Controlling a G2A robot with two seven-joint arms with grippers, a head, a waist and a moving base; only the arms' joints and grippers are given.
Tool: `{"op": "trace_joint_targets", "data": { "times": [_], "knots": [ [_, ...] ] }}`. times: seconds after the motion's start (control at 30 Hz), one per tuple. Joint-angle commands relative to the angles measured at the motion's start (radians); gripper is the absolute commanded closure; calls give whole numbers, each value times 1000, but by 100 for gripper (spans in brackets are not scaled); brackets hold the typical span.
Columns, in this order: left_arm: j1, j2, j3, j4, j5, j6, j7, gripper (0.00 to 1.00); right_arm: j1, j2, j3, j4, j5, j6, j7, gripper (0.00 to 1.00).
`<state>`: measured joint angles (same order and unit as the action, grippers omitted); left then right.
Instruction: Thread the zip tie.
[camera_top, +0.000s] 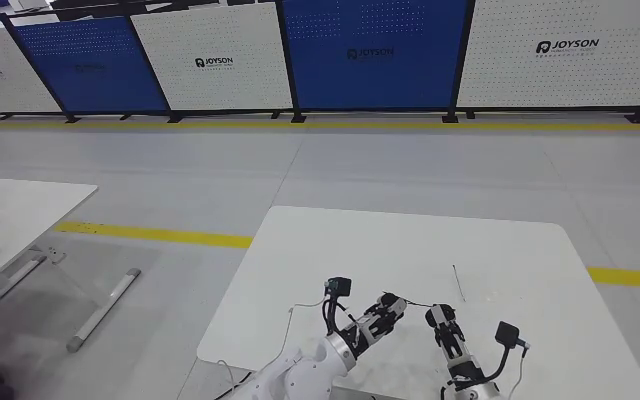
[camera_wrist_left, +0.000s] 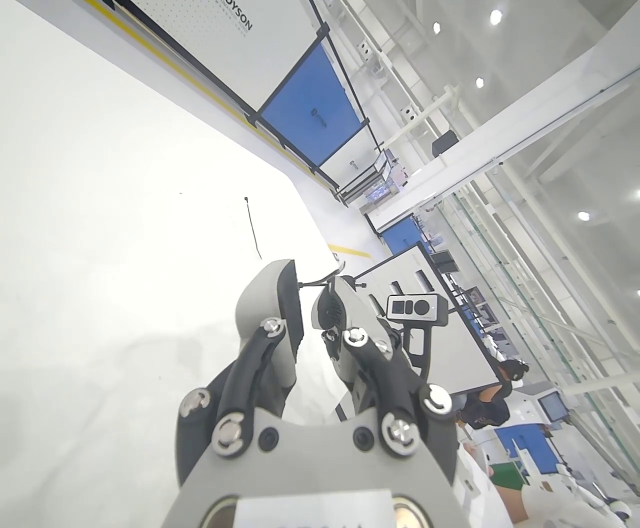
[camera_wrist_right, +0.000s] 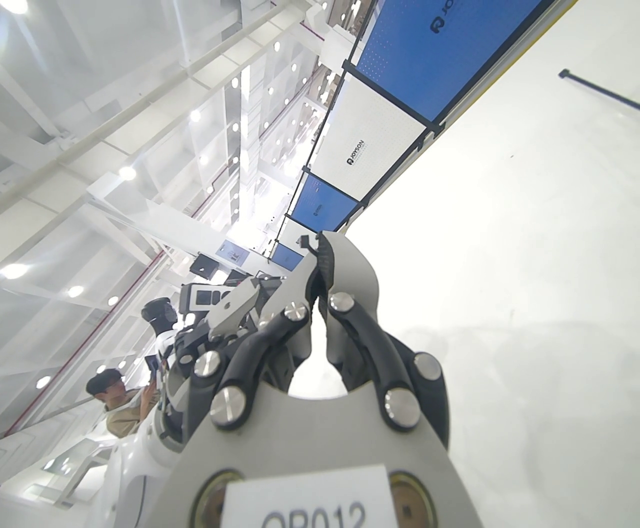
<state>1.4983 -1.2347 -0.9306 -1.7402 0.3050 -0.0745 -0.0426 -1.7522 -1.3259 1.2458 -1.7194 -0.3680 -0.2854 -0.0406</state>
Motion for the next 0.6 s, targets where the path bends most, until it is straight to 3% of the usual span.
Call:
{"op": "trace_joint_targets", "data": {
  "times": [0.0,0.57],
  "knots": [
    [-1,-1,1,1,-2,-1,-1,86,1,0,-2,1,-6,-1,-1,100],
    [-3,-3,3,6,-3,0,5,85,-1,2,-13,4,-54,-12,-15,100]
  ]
}}
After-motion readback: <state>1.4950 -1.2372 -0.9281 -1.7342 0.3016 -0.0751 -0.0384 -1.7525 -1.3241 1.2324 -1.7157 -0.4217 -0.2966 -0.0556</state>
